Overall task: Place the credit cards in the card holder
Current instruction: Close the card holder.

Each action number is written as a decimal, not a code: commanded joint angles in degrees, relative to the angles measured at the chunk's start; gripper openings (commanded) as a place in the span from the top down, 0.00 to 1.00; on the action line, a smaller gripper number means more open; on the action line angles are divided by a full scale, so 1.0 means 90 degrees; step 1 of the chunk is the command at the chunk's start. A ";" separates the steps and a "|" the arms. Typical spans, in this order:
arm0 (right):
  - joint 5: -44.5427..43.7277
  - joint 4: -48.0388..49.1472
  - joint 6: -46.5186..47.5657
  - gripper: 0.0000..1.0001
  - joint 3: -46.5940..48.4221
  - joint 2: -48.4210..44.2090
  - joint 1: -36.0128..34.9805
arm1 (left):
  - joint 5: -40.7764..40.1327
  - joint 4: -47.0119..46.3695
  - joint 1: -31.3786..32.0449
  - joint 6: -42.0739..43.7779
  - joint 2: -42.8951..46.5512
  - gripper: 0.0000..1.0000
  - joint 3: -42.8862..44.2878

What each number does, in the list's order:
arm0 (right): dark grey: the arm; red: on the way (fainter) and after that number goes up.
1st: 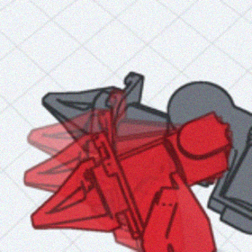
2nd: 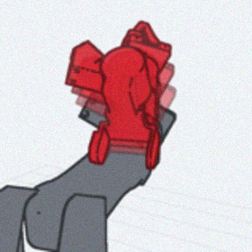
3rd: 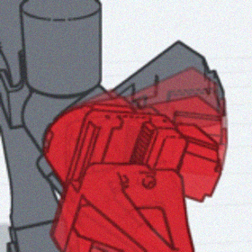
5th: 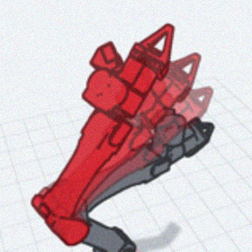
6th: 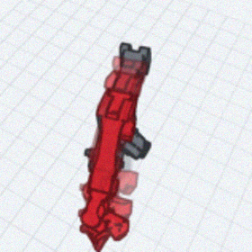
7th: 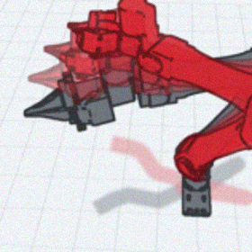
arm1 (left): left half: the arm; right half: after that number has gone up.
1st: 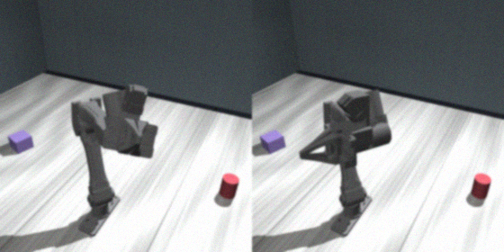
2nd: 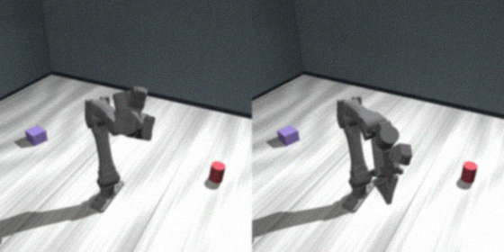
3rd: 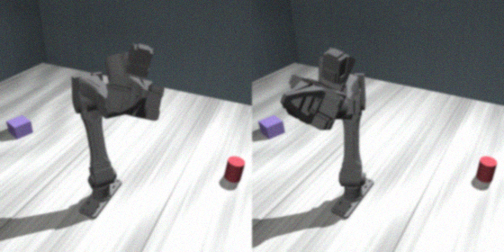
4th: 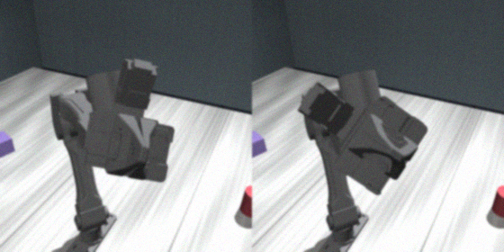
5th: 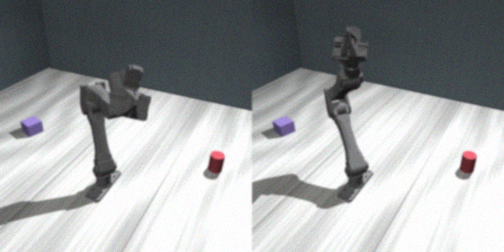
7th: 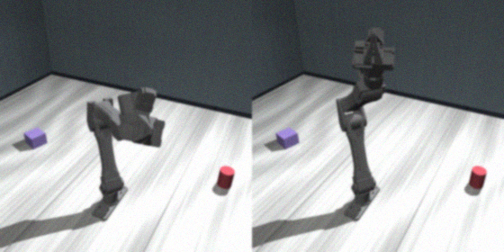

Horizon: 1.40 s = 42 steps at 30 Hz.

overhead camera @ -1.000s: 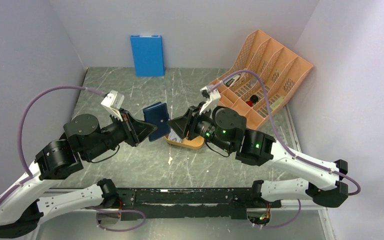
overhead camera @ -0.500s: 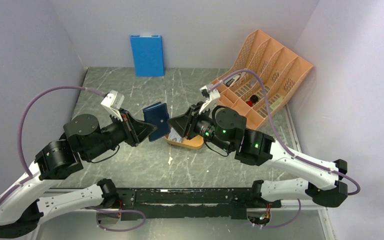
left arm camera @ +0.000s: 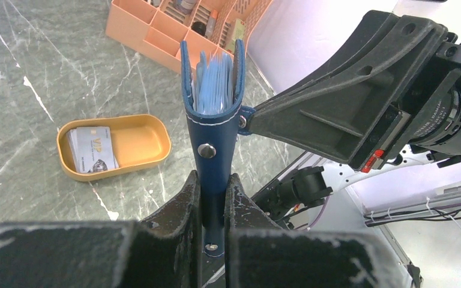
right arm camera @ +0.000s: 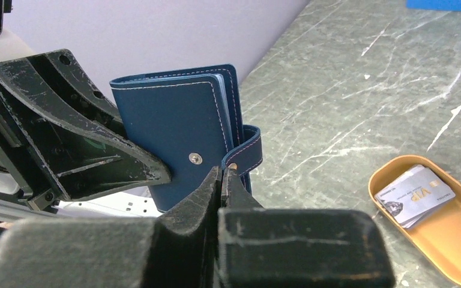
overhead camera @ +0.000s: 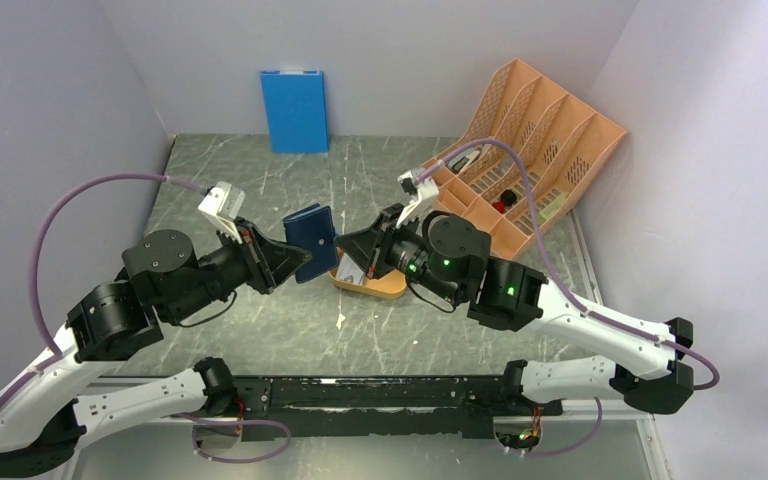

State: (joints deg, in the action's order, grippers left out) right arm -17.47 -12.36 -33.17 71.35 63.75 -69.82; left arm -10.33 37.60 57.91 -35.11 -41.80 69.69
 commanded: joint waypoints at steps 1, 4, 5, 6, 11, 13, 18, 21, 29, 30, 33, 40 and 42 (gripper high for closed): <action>-0.0026 0.0267 0.0063 1.00 0.0001 -0.0165 0.0014 | -0.0129 -0.0095 -0.0003 0.0093 0.0068 0.95 0.0008; 0.0192 0.0320 0.0194 1.00 -0.0018 -0.0286 0.0047 | -0.0160 -0.0077 -0.0008 0.0126 0.0062 0.95 0.0049; 0.0333 0.0343 0.0234 1.00 -0.0025 -0.0315 0.0077 | -0.0172 -0.0068 -0.0004 0.0136 0.0052 0.95 0.0065; 0.0473 0.0366 0.0279 1.00 -0.0019 -0.0336 0.0095 | -0.0191 -0.0063 -0.0002 0.0150 0.0032 0.95 0.0080; 0.1017 0.0358 0.0423 1.00 0.0061 -0.0359 0.0151 | -0.0402 0.0098 -0.0008 0.0156 -0.0072 0.95 0.0197; 0.1227 0.0260 0.0444 1.00 0.0150 -0.0242 0.0151 | -0.0345 0.0020 -0.0004 0.0179 -0.0082 0.95 0.0215; 0.1395 0.0253 0.0408 1.00 0.0195 -0.0058 0.0173 | -0.0057 -0.0100 -0.0008 0.0235 -0.0176 0.95 0.0290; 0.1461 0.0277 0.0389 1.00 0.0222 0.0044 0.0195 | 0.0048 -0.0149 -0.0008 0.0256 -0.0190 0.95 0.0285; 0.1437 0.0391 0.0312 1.00 0.0151 0.0106 0.0303 | 0.0233 -0.0181 -0.0008 0.0317 -0.0211 0.95 0.0257; 0.1415 0.0401 0.0296 1.00 0.0141 0.0105 0.0314 | 0.0258 -0.0192 -0.0007 0.0326 -0.0212 0.95 0.0251; 0.1419 0.0456 0.0267 1.00 0.0077 0.0086 0.0379 | 0.0333 -0.0223 -0.0002 0.0360 -0.0216 0.95 0.0239; 0.1566 0.0509 0.0233 1.00 0.0065 0.0167 0.0451 | 0.0549 -0.0315 -0.0002 0.0393 -0.0240 0.95 0.0190; 0.1614 0.0505 0.0238 1.00 0.0086 0.0208 0.0456 | 0.0589 -0.0356 -0.0003 0.0387 -0.0232 0.95 0.0193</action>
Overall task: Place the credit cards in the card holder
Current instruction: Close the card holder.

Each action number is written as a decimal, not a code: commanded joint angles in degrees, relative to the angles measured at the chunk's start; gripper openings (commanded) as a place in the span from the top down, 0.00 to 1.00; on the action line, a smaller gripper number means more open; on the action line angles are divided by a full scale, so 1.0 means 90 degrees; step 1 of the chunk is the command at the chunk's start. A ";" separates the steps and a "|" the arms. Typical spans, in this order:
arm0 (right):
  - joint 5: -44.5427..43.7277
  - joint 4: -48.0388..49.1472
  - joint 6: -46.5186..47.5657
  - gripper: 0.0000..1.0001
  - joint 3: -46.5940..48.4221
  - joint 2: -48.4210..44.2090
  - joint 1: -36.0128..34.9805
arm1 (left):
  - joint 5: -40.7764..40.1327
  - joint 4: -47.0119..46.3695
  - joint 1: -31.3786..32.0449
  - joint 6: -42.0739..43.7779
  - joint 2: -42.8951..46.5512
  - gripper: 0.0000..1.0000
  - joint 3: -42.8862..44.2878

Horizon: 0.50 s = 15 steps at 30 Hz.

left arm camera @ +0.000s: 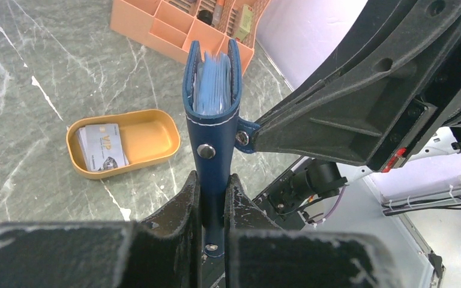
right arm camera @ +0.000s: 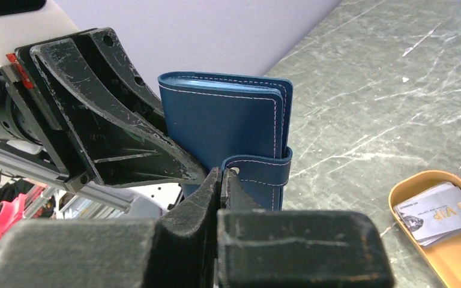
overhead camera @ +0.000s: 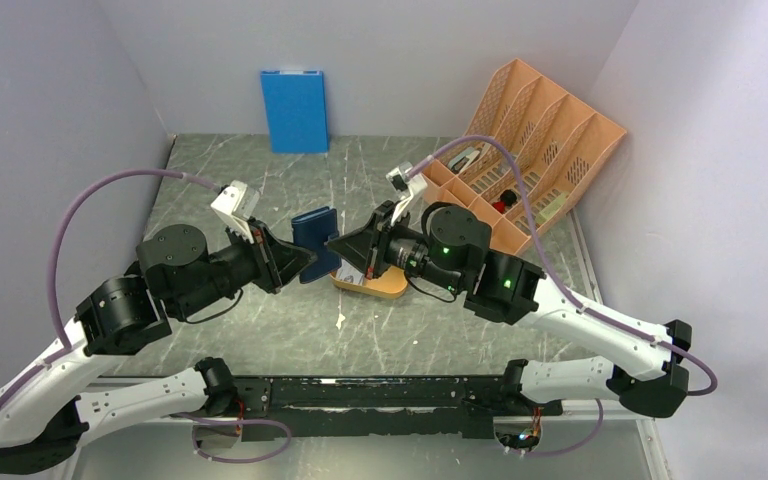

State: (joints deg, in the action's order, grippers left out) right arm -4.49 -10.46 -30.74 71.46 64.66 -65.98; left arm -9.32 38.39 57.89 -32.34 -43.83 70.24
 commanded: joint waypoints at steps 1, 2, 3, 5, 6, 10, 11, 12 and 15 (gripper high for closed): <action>0.0213 0.0293 -0.0027 1.00 0.0082 0.0130 0.0033 | 0.0498 -0.0460 0.0002 0.0070 -0.0008 0.95 0.0134; 0.0247 0.0286 -0.0024 1.00 0.0099 0.0161 0.0035 | 0.0508 -0.0480 -0.0002 0.0068 -0.0003 0.95 0.0131; 0.0291 0.0275 -0.0010 1.00 0.0113 0.0184 0.0033 | 0.0517 -0.0490 -0.0004 0.0068 -0.0003 0.95 0.0134; 0.0338 0.0255 0.0005 1.00 0.0134 0.0221 0.0026 | 0.0488 -0.0489 -0.0005 0.0058 -0.0005 0.95 0.0146; 0.0356 0.0241 0.0012 1.00 0.0143 0.0228 0.0037 | 0.0453 -0.0475 -0.0001 0.0051 0.0002 0.95 0.0164; 0.0258 0.0092 0.0073 1.00 0.0163 0.0197 0.0038 | 0.0165 -0.0335 -0.0003 -0.0016 0.0057 0.95 0.0218; 0.0219 0.0087 0.0071 1.00 0.0131 0.0156 0.0044 | 0.0088 -0.0293 0.0000 -0.0036 0.0094 0.95 0.0227; 0.0178 0.0106 0.0050 1.00 0.0090 0.0109 0.0038 | -0.0007 -0.0254 0.0002 -0.0047 0.0124 0.95 0.0230; 0.0151 0.0128 0.0037 1.00 0.0010 0.0014 0.0044 | -0.0117 -0.0237 0.0002 -0.0064 0.0193 0.95 0.0203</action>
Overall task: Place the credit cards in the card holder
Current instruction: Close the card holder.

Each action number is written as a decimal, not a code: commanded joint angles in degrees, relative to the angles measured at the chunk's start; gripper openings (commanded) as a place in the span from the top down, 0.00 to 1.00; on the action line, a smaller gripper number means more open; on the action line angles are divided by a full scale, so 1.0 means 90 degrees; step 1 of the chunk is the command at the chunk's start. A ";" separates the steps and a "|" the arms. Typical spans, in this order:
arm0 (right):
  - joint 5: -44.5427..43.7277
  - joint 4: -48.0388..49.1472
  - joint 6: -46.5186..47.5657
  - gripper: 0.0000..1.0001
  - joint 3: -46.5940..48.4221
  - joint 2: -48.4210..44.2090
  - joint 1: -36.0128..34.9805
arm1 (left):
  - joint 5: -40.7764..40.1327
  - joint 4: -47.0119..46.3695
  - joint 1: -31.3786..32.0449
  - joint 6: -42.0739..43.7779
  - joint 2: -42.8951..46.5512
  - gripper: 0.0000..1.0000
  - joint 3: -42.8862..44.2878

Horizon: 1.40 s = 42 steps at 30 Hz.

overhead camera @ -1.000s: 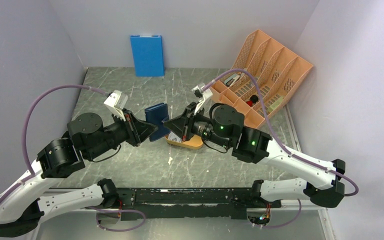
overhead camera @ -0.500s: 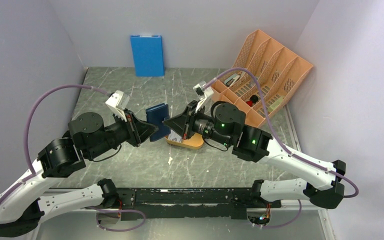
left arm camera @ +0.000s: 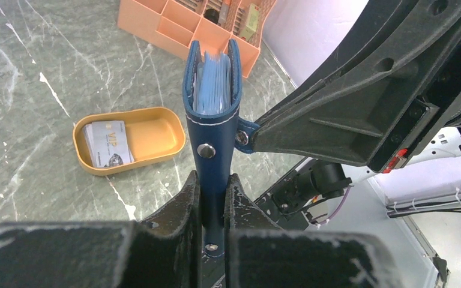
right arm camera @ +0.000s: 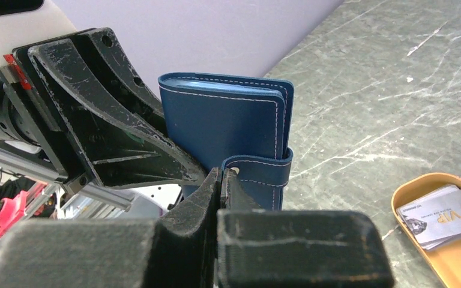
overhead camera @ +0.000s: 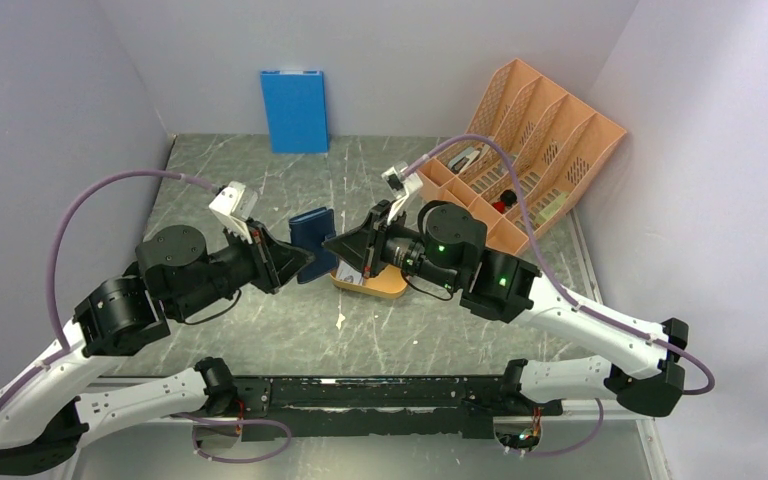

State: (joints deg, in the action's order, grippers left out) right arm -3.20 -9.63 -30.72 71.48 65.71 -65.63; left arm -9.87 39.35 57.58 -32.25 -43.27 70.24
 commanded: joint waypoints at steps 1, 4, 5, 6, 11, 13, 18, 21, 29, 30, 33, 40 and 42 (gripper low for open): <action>0.0029 0.0042 0.0027 1.00 -0.0001 -0.0104 0.0008 | -0.0041 -0.0349 0.0029 -0.0078 0.0133 0.95 0.0194; 0.0058 0.0042 0.0031 1.00 0.0007 -0.0083 0.0015 | -0.0009 -0.0333 0.0033 -0.0087 0.0116 0.95 0.0181; 0.0071 0.0055 0.0032 1.00 0.0007 -0.0083 0.0014 | -0.0013 -0.0337 0.0036 -0.0088 0.0111 0.95 0.0177; 0.0069 0.0060 0.0032 1.00 0.0015 -0.0084 0.0014 | -0.0033 -0.0331 0.0035 -0.0093 0.0111 0.95 0.0181; 0.0129 0.0055 0.0036 1.00 0.0044 -0.0047 0.0015 | -0.0012 -0.0382 0.0032 -0.0076 0.0146 0.95 0.0193; 0.0149 0.0079 0.0027 1.00 0.0046 -0.0036 0.0010 | 0.0089 -0.0406 0.0031 -0.0064 0.0121 0.95 0.0185; 0.0180 0.0158 0.0005 1.00 0.0082 0.0037 0.0011 | 0.0473 -0.0560 0.0030 -0.0002 0.0059 0.95 0.0144; 0.0180 0.0219 -0.0004 1.00 0.0088 0.0060 0.0014 | 0.0696 -0.0550 0.0032 0.0043 -0.0038 0.95 0.0169; 0.0246 0.0235 -0.0008 1.00 0.0131 0.0190 0.0009 | 0.0942 -0.0696 0.0036 0.0087 -0.0056 0.95 0.0158; 0.0263 0.0226 -0.0012 1.00 0.0147 0.0217 0.0014 | 0.0975 -0.0716 0.0037 0.0092 -0.0056 0.95 0.0150; 0.0310 0.0203 -0.0029 1.00 0.0191 0.0313 0.0013 | 0.1038 -0.0815 0.0030 0.0089 -0.0061 0.95 0.0120; 0.0317 0.0152 -0.0105 1.00 0.0320 0.0574 0.0011 | 0.1602 -0.1101 0.0036 0.0059 -0.0152 0.95 0.0098; 0.0317 0.0125 -0.0119 1.00 0.0373 0.0665 0.0014 | 0.1768 -0.1180 0.0032 0.0049 -0.0191 0.95 0.0088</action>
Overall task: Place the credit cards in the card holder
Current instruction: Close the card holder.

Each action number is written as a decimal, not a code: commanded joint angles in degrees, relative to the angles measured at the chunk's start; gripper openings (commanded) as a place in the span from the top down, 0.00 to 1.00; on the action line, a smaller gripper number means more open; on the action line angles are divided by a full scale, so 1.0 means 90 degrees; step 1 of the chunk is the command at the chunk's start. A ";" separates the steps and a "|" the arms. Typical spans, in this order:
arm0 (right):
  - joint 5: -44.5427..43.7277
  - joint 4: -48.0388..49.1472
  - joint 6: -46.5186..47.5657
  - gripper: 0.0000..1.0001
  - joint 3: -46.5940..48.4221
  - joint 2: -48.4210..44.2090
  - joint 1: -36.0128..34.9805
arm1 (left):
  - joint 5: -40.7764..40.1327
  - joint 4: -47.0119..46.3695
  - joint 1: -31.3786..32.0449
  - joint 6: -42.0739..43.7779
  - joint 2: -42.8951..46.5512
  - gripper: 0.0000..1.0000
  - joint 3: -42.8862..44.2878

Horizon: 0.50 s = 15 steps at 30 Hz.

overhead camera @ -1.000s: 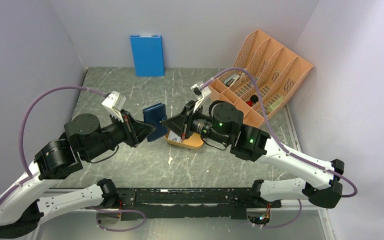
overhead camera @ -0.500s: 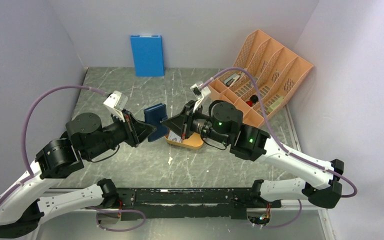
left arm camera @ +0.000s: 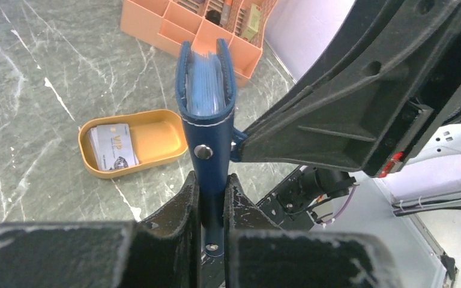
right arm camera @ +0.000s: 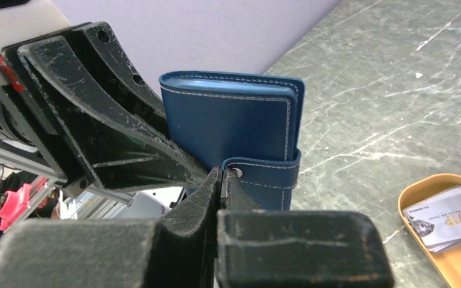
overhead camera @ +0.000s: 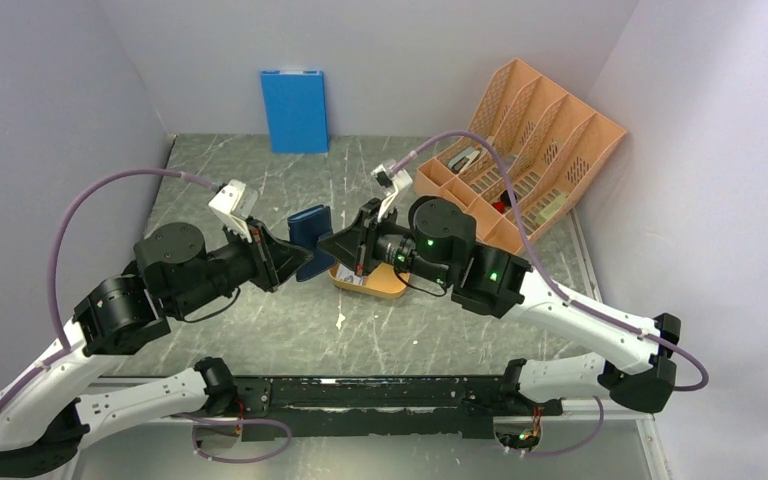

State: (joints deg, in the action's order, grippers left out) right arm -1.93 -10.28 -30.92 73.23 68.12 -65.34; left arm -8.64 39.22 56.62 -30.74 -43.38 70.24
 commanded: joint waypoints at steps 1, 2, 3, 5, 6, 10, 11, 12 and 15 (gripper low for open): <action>0.0176 0.0205 -0.0116 1.00 0.0188 0.0429 -0.0016 | 0.1715 -0.1207 0.0135 -0.0119 -0.0201 0.95 0.0090; 0.0176 0.0214 -0.0132 1.00 0.0200 0.0467 -0.0024 | 0.1801 -0.1247 0.0141 -0.0124 -0.0219 0.95 0.0082; 0.0176 0.0200 -0.0135 1.00 0.0223 0.0505 -0.0022 | 0.1899 -0.1290 0.0143 -0.0124 -0.0237 0.95 0.0074; 0.0176 0.0151 -0.0154 1.00 0.0274 0.0590 -0.0018 | 0.2031 -0.1368 0.0135 -0.0156 -0.0252 0.95 0.0062; 0.0176 0.0141 -0.0164 1.00 0.0280 0.0606 -0.0020 | 0.2050 -0.1393 0.0143 -0.0163 -0.0247 0.95 0.0064; 0.0158 0.0067 -0.0152 1.00 0.0255 0.0612 -0.0013 | 0.1840 -0.1301 0.0136 -0.0113 -0.0189 0.95 0.0133; 0.0164 0.0072 -0.0157 1.00 0.0227 0.0580 -0.0010 | 0.1676 -0.1205 0.0143 -0.0099 -0.0150 0.95 0.0167; 0.0174 0.0094 -0.0142 1.00 0.0178 0.0511 -0.0006 | 0.1343 -0.1056 0.0138 -0.0121 -0.0102 0.95 0.0173; 0.0103 0.0108 -0.0040 1.00 -0.0017 0.0119 0.0056 | 0.0441 -0.0663 0.0136 -0.0204 0.0102 0.95 0.0174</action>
State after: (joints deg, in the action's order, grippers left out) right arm -1.69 -11.84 -31.57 75.05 69.84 -65.21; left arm -8.64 39.42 55.94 -30.24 -43.92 70.22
